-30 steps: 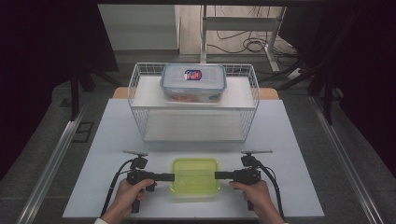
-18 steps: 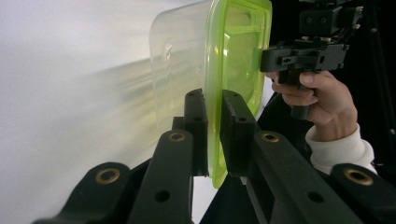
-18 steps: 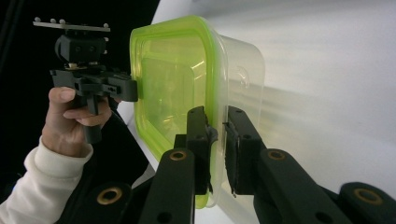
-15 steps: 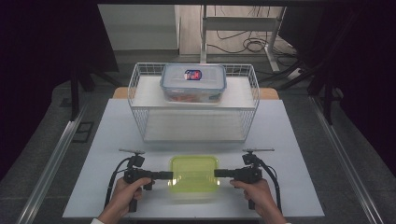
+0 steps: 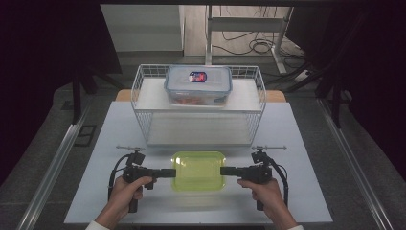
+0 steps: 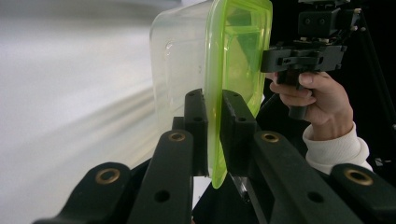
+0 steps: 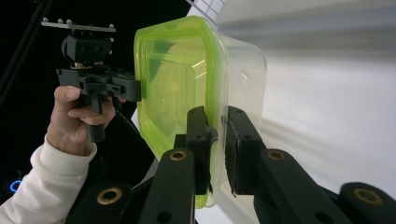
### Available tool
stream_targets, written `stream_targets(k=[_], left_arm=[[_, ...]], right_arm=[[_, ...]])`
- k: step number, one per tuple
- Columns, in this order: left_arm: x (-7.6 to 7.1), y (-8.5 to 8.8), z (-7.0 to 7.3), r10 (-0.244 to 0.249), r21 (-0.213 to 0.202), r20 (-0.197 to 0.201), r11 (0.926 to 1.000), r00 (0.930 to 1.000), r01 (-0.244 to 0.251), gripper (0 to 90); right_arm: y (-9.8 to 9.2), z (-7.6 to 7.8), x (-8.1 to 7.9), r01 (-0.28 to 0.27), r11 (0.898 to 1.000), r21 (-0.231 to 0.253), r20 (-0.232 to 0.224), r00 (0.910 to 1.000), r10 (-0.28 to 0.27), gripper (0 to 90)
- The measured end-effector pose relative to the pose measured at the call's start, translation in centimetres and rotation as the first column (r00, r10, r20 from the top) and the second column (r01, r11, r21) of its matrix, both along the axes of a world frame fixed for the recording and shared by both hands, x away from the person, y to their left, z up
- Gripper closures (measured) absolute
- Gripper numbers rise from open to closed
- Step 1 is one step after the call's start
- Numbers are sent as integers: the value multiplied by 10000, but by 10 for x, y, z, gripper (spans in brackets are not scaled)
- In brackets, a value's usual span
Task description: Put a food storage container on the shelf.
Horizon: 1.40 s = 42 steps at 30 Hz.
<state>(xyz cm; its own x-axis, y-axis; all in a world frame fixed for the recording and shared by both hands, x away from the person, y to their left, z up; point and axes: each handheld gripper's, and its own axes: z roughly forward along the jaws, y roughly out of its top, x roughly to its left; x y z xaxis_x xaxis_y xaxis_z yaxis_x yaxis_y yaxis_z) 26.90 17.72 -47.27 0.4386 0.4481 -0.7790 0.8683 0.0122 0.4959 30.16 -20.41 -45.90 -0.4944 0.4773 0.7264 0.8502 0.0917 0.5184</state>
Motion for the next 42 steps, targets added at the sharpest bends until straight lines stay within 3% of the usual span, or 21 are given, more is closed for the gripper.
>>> stream_targets(k=[4, 13, 14, 22, 29, 42], left_arm=[[3, 1, 11, -2, -23, 143, 10000, 9999, 3, 821], [10, 5, 54, 13, 27, 813, 10000, 9967, -15, 821], [10, 5, 54, 13, 27, 813, 10000, 9967, -15, 821], [19, 10, 105, -28, 175, 1512, 9998, 9885, 1, 821], [33, 12, 140, -79, 205, 1916, 9998, 9814, 40, 821], [57, 15, 171, -113, 103, 2080, 9999, 9781, 93, 821]], right_arm=[[1, 11, 2, 26, 10000, -29, 239, 9997, -25, 803], [5, 53, 7, 42, 10000, 81, 1043, 9945, -50, 803], [5, 53, 7, 42, 10000, 81, 1043, 9945, -50, 803], [9, 96, 16, -20, 9994, 354, 1673, 9859, -40, 805], [9, 130, 30, -69, 9982, 593, 2021, 9794, -52, 805], [11, 166, 48, 30, 9986, 527, 2412, 9704, -156, 806]])
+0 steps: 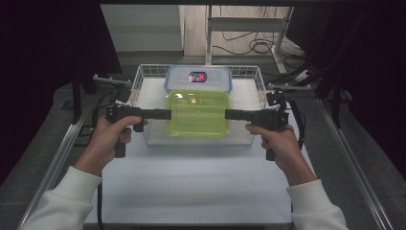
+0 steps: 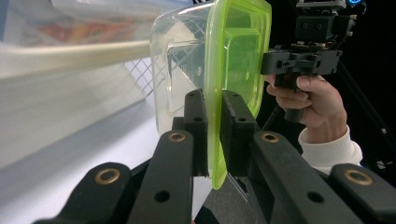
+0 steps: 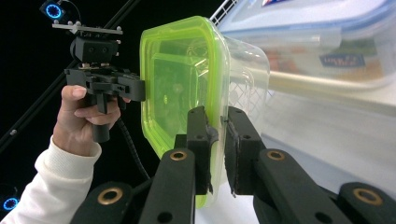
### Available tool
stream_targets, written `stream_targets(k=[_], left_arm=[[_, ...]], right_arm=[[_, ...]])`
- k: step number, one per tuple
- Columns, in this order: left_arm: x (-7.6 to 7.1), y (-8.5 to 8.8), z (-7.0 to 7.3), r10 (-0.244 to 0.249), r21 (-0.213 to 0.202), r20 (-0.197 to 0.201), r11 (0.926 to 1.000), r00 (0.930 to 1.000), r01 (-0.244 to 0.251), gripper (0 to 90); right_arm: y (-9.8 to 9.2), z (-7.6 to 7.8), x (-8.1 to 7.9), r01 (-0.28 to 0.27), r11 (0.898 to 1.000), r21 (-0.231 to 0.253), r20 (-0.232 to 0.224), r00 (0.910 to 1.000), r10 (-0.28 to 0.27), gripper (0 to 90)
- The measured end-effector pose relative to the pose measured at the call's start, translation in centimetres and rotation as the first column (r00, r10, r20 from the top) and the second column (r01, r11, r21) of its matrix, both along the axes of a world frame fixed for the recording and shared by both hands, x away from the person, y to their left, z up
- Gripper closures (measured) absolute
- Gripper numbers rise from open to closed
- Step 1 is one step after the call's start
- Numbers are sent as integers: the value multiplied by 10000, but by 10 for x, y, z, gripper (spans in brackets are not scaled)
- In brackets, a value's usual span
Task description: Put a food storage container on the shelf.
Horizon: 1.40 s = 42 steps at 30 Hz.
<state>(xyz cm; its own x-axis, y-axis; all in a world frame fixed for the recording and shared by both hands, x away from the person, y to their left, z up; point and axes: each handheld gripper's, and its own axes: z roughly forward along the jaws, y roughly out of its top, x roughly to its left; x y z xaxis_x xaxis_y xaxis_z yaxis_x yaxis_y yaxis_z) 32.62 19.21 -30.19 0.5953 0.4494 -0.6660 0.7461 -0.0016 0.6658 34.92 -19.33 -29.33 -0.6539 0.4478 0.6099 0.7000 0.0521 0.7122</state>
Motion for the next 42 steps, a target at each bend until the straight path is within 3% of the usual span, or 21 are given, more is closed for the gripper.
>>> stream_targets(k=[8, 14, 20, 32, 42], left_arm=[[11, 3, 8, -7, -165, -46, 9999, 10000, 6, 821], [19, 2, 13, -36, -59, -88, 10000, 10000, 35, 822], [36, 1, 25, -80, 55, 26, 10000, 10000, 80, 822], [62, 0, 32, -65, -165, -98, 9998, 9999, 63, 820], [92, 6, 39, 232, -162, -141, 9996, 9996, -234, 820]], right_arm=[[2, 12, 9, -18, 10000, 98, 101, 9999, 17, 808], [1, 16, 15, -10, 10000, 83, 76, 10000, 10, 808], [0, 22, 29, 74, 9996, 283, -96, 9999, -71, 810], [-3, 32, 50, 148, 9988, 471, -268, 9995, -136, 813], [4, 40, 82, 360, 9980, 513, -537, 9980, -332, 814]])
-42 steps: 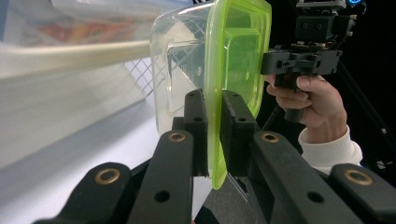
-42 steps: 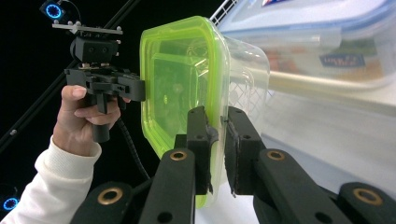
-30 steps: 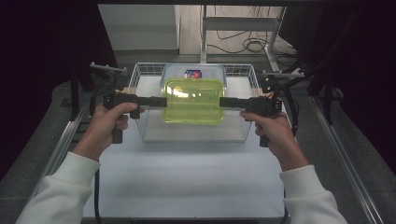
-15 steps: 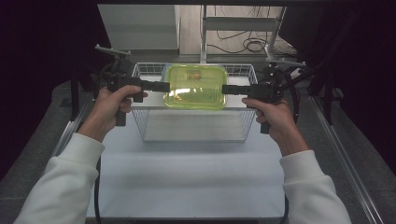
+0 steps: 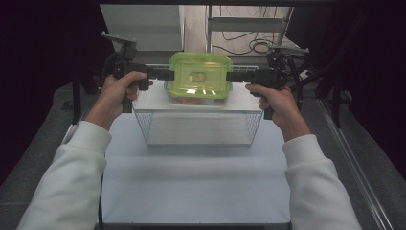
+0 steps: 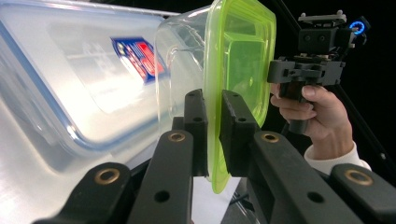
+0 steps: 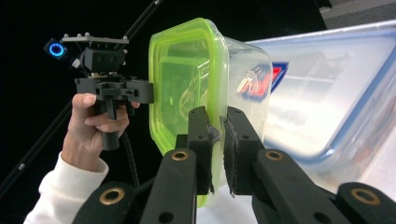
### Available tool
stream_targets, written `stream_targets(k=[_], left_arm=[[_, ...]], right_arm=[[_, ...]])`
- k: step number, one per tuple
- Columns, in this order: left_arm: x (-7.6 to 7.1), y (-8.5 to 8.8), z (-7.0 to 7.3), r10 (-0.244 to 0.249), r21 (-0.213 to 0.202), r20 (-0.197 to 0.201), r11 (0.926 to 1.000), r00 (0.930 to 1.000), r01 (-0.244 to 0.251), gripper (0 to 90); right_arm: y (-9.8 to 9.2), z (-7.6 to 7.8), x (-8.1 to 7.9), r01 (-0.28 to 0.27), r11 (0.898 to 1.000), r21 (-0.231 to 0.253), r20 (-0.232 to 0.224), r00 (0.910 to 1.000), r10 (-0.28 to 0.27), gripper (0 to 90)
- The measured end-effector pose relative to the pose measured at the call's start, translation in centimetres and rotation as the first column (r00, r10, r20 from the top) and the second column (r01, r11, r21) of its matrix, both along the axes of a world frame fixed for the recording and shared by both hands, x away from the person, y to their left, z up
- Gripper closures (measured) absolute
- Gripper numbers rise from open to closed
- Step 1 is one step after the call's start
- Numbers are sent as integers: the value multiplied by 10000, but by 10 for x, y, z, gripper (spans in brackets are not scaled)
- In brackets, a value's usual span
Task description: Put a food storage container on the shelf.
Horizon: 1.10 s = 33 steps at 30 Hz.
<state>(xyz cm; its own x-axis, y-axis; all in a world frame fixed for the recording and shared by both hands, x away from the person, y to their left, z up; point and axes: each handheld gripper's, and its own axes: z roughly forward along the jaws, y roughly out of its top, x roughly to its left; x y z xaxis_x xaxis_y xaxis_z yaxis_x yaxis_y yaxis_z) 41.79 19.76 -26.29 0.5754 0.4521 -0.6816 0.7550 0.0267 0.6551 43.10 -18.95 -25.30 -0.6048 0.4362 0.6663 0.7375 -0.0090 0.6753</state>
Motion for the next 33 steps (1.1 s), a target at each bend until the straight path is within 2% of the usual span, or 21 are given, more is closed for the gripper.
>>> stream_targets(k=[5, 10, 16, 18, 22, 25, 32, 33], left_arm=[[14, 2, -2, 161, -83, -117, 9998, 9998, -162, 820], [26, 5, -5, 271, -172, -292, 9995, 9992, -276, 820], [39, 5, -11, 351, -305, -598, 9989, 9976, -370, 818], [42, 6, -13, 364, -505, -659, 9979, 9972, -398, 817], [45, 6, -14, 426, -642, -673, 9968, 9968, -470, 814], [48, 6, -18, 586, -999, -918, 9927, 9941, -678, 810], [54, 6, -21, 836, -1282, -1418, 9865, 9864, -1020, 794], [55, 7, -23, 825, -1446, -1578, 9838, 9840, -1057, 792]], right_arm=[[2, -1, 17, 118, 9998, 185, 42, 9999, -118, 815], [4, -8, 31, 158, 9982, 578, -186, 9997, -148, 816], [4, -12, 43, 306, 9969, 720, -293, 9992, -285, 817], [4, -14, 46, 361, 9963, 777, -434, 9985, -327, 817], [3, -18, 51, 475, 9941, 977, -562, 9975, -422, 816], [2, -21, 54, 565, 9920, 1130, -715, 9963, -486, 809], [2, -27, 64, 776, 9863, 1459, -1271, 9901, -591, 789], [2, -28, 65, 819, 9850, 1516, -1366, 9887, -612, 787]])
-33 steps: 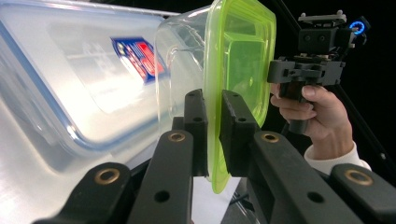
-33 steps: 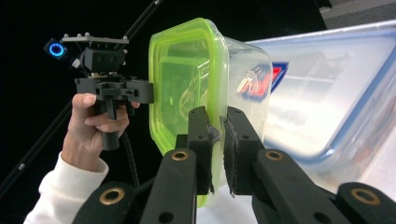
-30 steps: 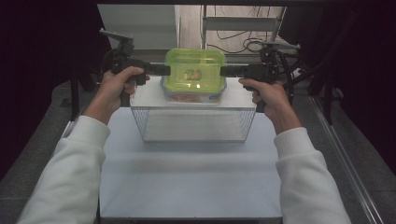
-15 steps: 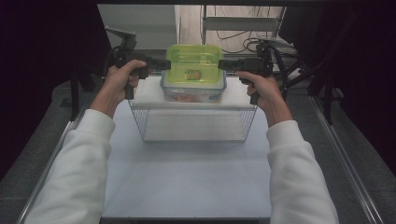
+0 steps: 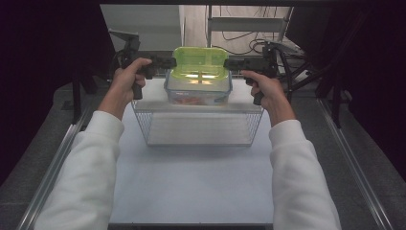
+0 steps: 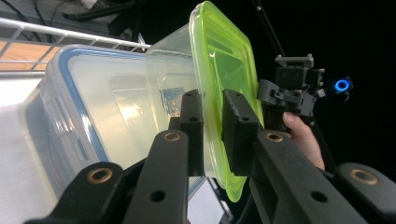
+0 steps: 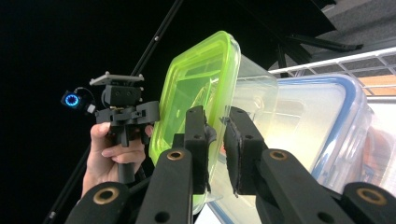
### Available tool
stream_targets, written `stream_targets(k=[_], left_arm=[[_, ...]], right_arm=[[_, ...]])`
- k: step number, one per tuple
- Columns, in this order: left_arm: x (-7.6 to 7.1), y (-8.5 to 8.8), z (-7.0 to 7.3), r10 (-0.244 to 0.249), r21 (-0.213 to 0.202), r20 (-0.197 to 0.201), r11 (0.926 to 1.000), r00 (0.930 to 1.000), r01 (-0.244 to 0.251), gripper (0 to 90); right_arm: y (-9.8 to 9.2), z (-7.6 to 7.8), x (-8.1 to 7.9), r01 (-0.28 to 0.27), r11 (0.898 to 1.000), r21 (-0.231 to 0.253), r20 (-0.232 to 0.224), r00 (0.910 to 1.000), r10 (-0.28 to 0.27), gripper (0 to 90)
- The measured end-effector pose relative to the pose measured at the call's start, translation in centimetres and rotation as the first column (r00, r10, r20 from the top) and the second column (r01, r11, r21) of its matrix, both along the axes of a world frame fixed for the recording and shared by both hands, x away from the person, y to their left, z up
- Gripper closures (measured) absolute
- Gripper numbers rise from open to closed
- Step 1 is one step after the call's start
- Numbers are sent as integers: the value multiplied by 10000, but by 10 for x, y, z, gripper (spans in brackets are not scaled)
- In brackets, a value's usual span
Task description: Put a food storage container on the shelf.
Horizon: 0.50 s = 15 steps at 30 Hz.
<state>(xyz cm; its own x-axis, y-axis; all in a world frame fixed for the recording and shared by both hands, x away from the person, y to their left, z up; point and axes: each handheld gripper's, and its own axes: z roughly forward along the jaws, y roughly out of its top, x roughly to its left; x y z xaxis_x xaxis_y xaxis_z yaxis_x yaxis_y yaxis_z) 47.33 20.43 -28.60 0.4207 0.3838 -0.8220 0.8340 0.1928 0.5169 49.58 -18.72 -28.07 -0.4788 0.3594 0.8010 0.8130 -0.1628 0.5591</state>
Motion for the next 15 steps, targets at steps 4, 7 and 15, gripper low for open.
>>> stream_targets(k=[4, 7, 15], left_arm=[[3, 0, -2, 61, -130, -205, 9999, 9998, -64, 783], [6, 0, -4, 71, -216, -383, 9997, 9992, -79, 776], [10, 0, -7, 114, -369, -545, 9992, 9984, -135, 764]], right_arm=[[0, -3, 5, 12, 9999, 132, -208, 9998, -9, 774], [0, -6, 8, 67, 9998, 160, -387, 9992, -61, 765], [0, -7, 12, 106, 9995, 308, -686, 9976, -84, 753]])
